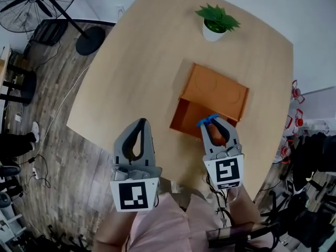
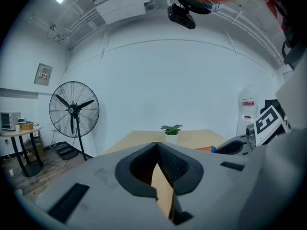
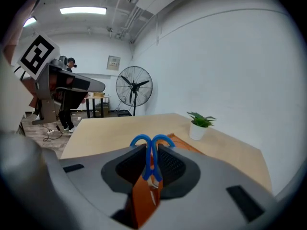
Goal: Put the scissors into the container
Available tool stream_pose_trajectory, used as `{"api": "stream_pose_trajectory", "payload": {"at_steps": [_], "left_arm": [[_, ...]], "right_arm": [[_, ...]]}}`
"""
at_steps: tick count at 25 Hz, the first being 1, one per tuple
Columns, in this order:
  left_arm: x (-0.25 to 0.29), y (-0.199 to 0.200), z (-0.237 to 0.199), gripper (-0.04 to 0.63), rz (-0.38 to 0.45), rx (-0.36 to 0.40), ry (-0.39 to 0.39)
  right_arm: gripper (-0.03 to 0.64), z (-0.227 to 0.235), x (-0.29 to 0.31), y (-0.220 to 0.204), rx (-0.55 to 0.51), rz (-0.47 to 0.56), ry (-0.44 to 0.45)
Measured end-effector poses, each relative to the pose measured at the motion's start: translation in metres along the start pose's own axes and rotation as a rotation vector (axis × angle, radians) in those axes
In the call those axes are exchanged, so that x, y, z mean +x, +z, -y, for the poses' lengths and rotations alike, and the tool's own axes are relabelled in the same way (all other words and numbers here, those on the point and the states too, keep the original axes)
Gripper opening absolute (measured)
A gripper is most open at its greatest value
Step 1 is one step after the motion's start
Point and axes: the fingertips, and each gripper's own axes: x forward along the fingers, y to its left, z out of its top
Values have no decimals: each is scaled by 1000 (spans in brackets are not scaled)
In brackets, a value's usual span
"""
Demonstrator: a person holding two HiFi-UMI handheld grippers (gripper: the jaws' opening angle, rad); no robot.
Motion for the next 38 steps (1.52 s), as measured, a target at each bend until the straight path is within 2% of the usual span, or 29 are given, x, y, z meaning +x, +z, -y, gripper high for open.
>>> {"api": "stream_pose_trajectory", "payload": {"at_steps": [7, 19, 28, 38], "left_arm": [[26, -27, -22, 5, -49, -30, 13], [55, -71, -28, 5, -133, -82, 7], [60, -72, -35, 5, -137, -86, 12], [55, -64, -31, 5, -119, -82, 4]], "right_arm": [[78, -11, 36, -32, -5, -106, 59], [83, -26, 69, -69, -31, -238, 161], [86, -32, 76, -76, -17, -268, 189], [87, -32, 71, -66, -7, -241, 188]]}}
